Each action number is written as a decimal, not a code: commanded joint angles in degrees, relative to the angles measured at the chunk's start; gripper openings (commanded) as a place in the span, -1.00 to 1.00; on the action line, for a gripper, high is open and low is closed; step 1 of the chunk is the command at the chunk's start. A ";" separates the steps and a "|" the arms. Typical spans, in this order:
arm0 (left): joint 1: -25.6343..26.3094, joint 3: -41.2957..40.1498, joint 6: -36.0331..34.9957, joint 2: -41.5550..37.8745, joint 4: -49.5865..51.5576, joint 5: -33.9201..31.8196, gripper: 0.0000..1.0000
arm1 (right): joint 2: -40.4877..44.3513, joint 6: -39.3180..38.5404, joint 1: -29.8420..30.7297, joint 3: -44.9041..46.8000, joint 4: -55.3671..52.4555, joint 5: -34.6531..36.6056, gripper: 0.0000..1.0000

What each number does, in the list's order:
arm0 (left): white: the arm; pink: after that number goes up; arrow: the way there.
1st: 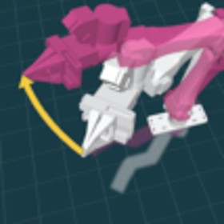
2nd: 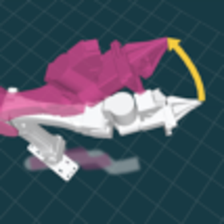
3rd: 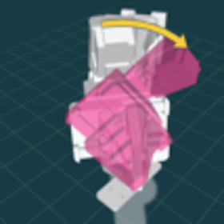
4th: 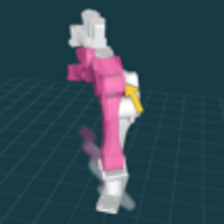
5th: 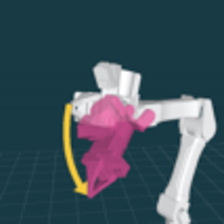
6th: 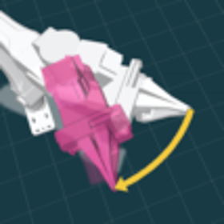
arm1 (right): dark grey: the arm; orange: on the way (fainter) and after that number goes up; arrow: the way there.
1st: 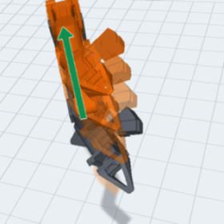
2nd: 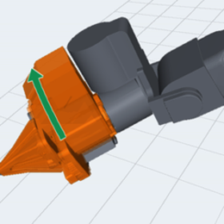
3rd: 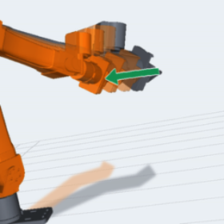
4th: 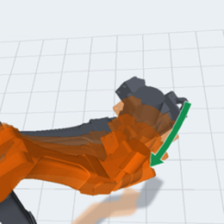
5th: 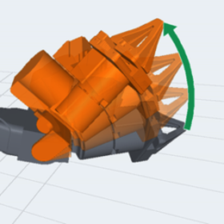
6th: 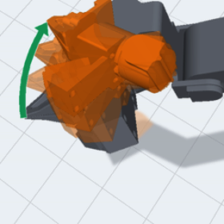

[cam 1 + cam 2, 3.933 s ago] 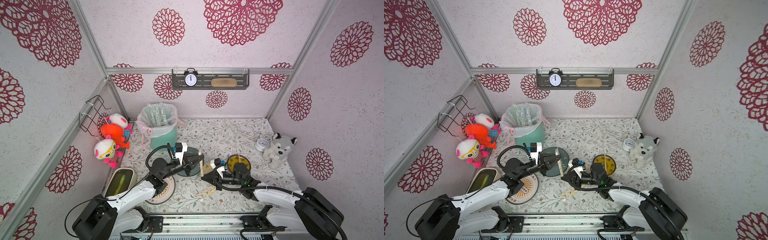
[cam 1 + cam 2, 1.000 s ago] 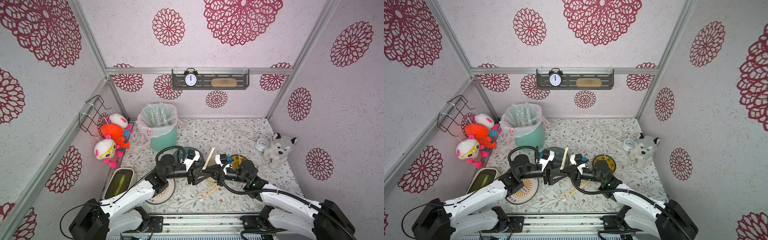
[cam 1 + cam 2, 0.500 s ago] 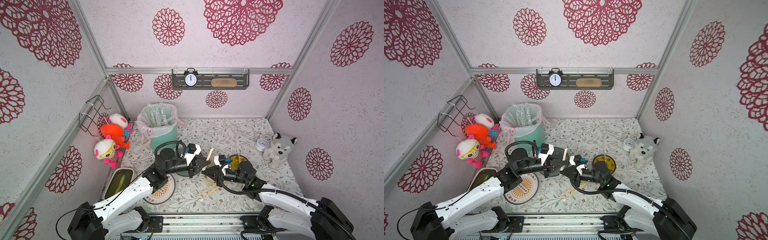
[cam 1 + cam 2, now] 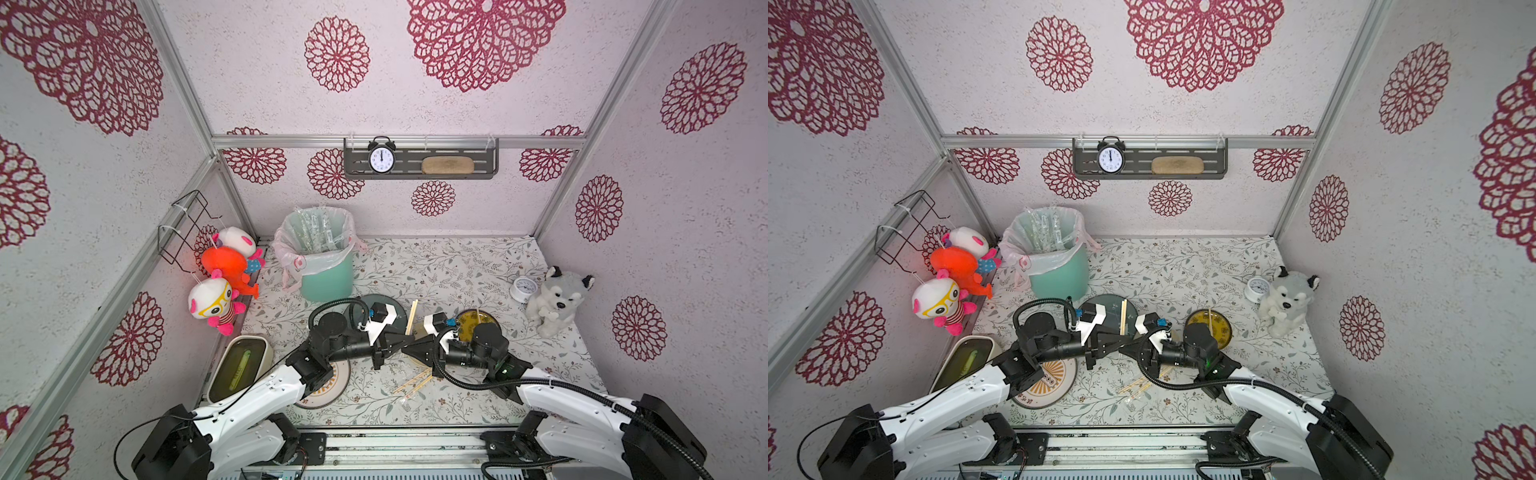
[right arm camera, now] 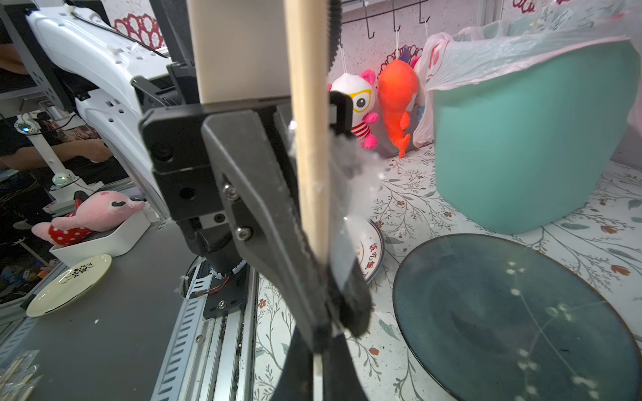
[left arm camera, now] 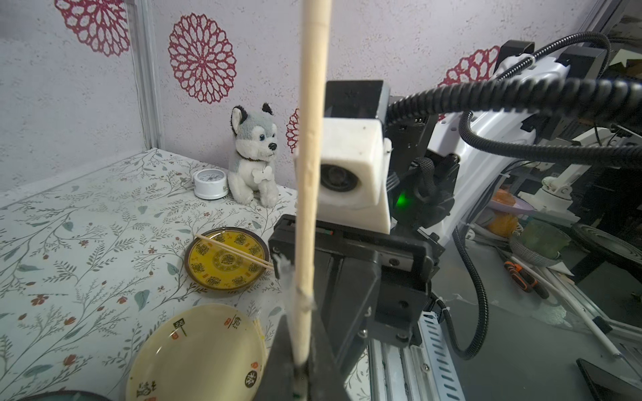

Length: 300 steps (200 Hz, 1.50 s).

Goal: Remove the packaging of disposable chopsticks
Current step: Remove the packet bag from the disposable chopsticks.

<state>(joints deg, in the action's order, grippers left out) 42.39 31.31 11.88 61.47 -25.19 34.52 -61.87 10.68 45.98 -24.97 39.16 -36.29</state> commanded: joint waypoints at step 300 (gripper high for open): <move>-5.74 -4.14 -1.07 -3.38 1.65 9.33 -1.00 | -3.26 3.10 -3.15 -13.33 6.11 -4.10 -0.34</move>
<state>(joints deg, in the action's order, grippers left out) 36.47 28.08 11.99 58.17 -22.81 43.09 -67.29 13.47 43.11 -37.65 41.63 -39.18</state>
